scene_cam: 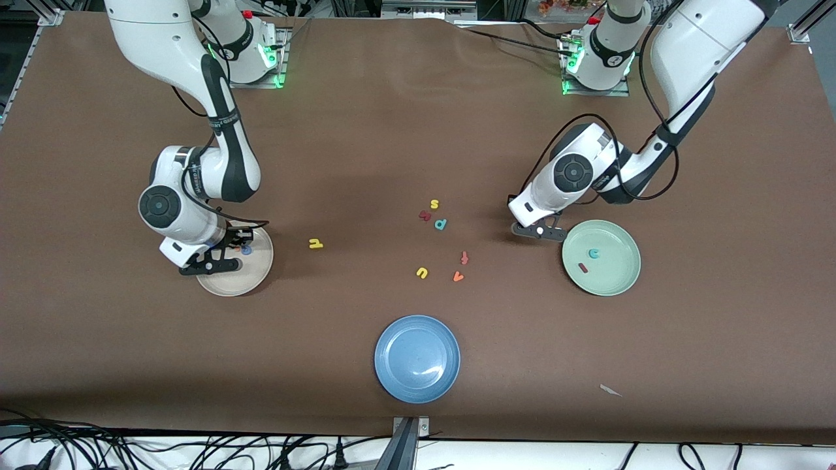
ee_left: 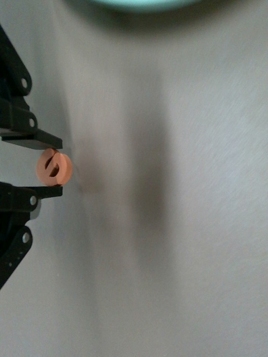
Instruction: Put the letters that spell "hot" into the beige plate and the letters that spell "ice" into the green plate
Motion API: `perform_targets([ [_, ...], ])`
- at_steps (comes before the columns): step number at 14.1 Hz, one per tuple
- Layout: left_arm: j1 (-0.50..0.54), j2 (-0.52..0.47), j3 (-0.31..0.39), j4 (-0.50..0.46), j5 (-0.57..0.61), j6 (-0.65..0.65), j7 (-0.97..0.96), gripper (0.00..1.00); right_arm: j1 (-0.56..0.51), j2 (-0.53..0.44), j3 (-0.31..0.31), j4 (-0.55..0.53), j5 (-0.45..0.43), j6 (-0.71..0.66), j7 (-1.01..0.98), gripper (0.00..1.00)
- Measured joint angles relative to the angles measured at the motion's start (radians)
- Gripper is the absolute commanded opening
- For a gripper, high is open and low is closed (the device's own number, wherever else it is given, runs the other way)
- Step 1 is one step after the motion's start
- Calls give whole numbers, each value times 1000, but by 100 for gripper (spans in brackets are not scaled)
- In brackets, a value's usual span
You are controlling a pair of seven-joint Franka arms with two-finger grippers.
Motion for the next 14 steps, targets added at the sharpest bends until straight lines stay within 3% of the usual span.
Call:
perform_targets([
  [3, 56, -35, 3, 77, 0, -115, 99, 4, 3, -17, 4, 2, 35, -1, 61, 100],
  [8, 216, -14, 16, 108, 0, -122, 344, 7, 59, -23, 41, 25, 39, 6, 380, 100],
  [9, 226, 2, 16, 107, 0, -122, 352, 18, 83, -21, 44, 32, 39, 10, 476, 100],
  [10, 228, 18, 16, 107, 0, -122, 355, 97, 109, -14, 46, 44, 39, 15, 574, 100],
  [14, 219, 36, 7, 110, 0, -122, 355, 100, 194, 62, 50, 152, 39, 20, 885, 100],
])
